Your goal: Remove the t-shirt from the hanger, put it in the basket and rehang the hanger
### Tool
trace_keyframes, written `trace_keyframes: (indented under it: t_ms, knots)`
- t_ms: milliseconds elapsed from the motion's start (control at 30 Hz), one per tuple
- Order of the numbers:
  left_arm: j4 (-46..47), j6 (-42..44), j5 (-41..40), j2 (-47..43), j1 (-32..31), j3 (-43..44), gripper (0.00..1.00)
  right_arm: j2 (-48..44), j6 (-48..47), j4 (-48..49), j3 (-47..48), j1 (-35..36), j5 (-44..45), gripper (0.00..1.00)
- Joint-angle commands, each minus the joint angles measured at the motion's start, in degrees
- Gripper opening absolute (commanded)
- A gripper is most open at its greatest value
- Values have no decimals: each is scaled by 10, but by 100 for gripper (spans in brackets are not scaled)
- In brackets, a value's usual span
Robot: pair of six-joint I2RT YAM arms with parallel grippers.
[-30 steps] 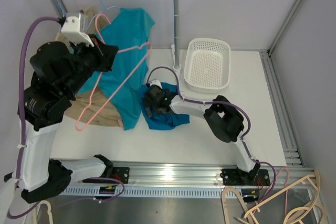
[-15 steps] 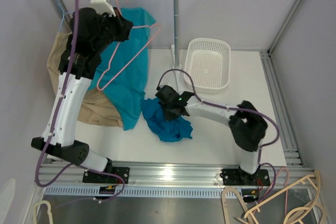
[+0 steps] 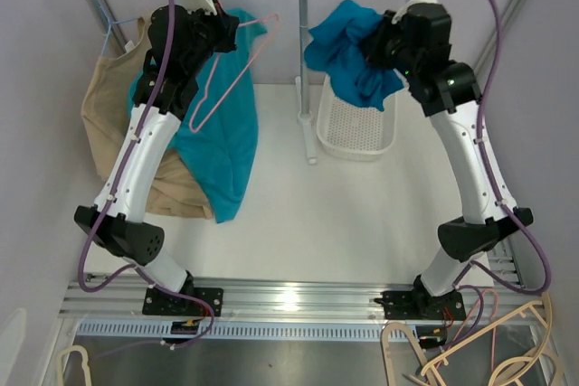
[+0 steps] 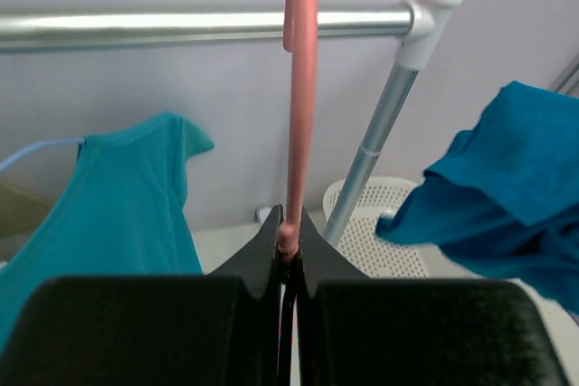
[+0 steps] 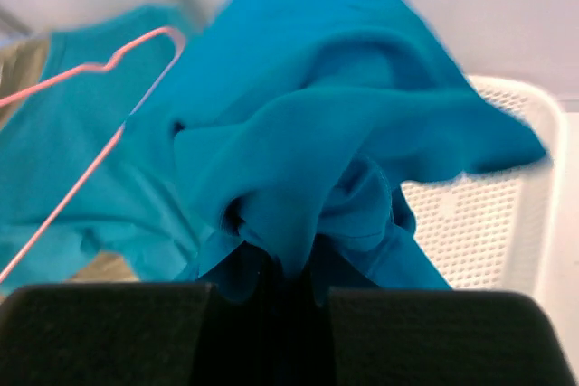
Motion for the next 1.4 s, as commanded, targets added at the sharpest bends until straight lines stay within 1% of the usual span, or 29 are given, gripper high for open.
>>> trace_keyframes:
  t_ms: [0,33,100,133,167,200,233,300,333,367,433,467,533,567,633,700,733,800,933,1033,1067,1133,1167,1200,1233,1267,1300,1367]
  knots:
    - [85,12,-6,9,4,26,0,47,-8,-20,73,-64,-79,0]
    - [91,11,1,21,4,30,1,79,-10,-36,90,-76,-86,0]
    - [99,10,16,36,3,57,1,109,-12,-48,105,-103,-104,0]
    - [97,11,17,46,4,68,1,132,-13,-41,95,-109,-114,0]
    - [94,13,20,70,4,104,1,141,-13,-34,81,-113,-125,0]
    - [92,13,22,84,3,119,1,149,-12,-22,63,-117,-142,0]
    - [85,15,25,98,4,132,1,157,-12,4,26,-118,-148,0]
    - [85,14,28,137,3,174,1,182,-6,27,-6,-122,-161,0]
    - [97,15,31,146,3,183,1,193,-2,41,-25,-123,-173,5]
    - [106,14,32,162,3,184,1,215,0,42,-30,-126,-177,24]
    - [121,11,35,177,3,189,1,237,11,21,-28,-124,-164,76]
    - [125,10,34,185,3,195,0,245,9,6,-18,-122,-145,79]
    - [120,8,38,212,1,223,1,239,-6,-14,-25,-115,-113,81]
    - [114,9,39,221,0,229,1,226,-7,-3,-63,-114,-99,81]
    - [114,15,32,240,-5,243,1,171,-8,43,-109,-114,-100,82]
    - [125,20,29,246,-10,240,1,124,-12,67,-148,-116,-105,82]
    - [129,23,29,253,-12,240,1,114,-15,68,-152,-116,-107,82]
    - [138,27,27,258,-18,241,1,100,-25,59,-136,-118,-108,82]
    - [136,23,35,268,-26,245,1,104,-38,7,-57,-123,-99,82]
    - [136,-3,41,263,-29,230,1,96,-44,2,-53,-122,-102,82]
    - [140,-9,65,258,-29,224,1,91,-45,1,-58,-123,-108,82]
    - [139,-23,82,254,-29,215,1,91,-44,-3,-65,-124,-130,82]
    - [129,-28,83,253,-29,215,6,90,-41,-6,-69,-124,-134,82]
    - [122,-34,82,248,-29,217,39,90,-39,-9,-71,-124,-137,82]
    - [114,-34,79,245,-29,216,64,89,-36,-10,-73,-123,-141,82]
    - [97,-34,76,240,-29,215,76,86,-35,-11,-78,-122,-139,82]
    - [90,-31,71,231,-29,213,90,79,-33,-11,-81,-121,-136,82]
    - [78,-24,69,218,-29,206,95,71,-31,-8,-91,-120,-136,82]
